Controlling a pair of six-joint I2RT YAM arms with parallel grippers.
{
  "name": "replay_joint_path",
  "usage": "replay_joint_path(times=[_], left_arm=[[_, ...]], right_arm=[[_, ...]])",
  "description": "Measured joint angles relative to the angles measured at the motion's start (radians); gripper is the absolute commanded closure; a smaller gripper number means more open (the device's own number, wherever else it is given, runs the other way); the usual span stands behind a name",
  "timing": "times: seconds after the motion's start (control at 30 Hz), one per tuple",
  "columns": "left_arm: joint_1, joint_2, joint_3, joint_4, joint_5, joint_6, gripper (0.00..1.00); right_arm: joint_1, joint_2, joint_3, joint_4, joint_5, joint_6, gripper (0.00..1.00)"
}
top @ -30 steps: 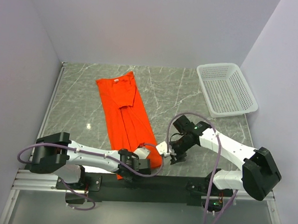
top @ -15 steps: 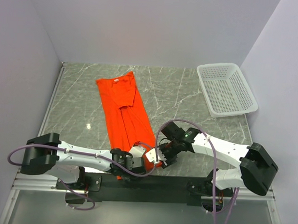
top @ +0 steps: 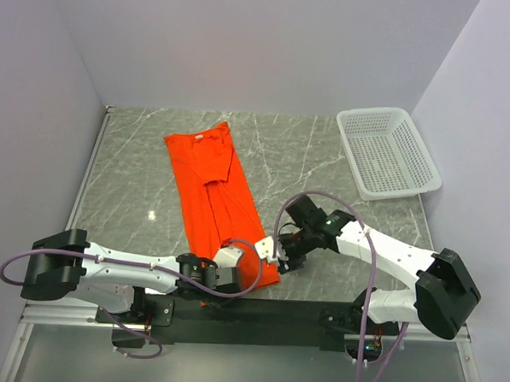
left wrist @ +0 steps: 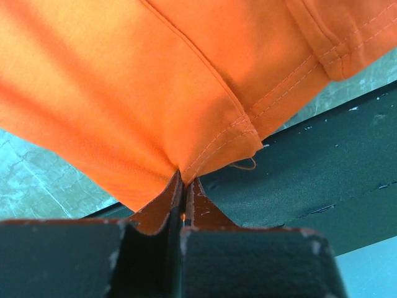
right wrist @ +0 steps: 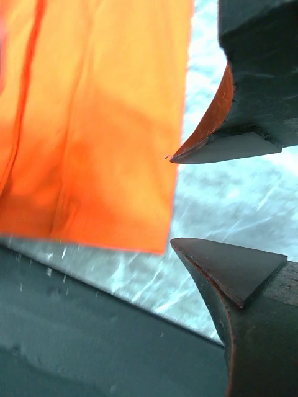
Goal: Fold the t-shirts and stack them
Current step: Fold the tshirt
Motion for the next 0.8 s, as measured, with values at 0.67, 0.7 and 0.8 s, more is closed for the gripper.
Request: replay_joint_path(times=[0.67,0.7,0.8], left_arm=[[0.004,-0.053,-0.045,0.042,0.001,-0.028,0.99],[0.005,-0.063,-0.053,0.048,0.001,-0.034,0.99],[0.007,-0.097,-0.08,0.068,0.001,-0.052,0.99]], right_arm=[[-0.05,-0.098,-0.117,-0.014,-0.037,-0.126,0.41],[-0.036,-0.098,-0.126,-0.011,-0.021,-0.127,0.42],[0.026,-0.098,-0.141,0.011,0.036,-0.126,0.42]])
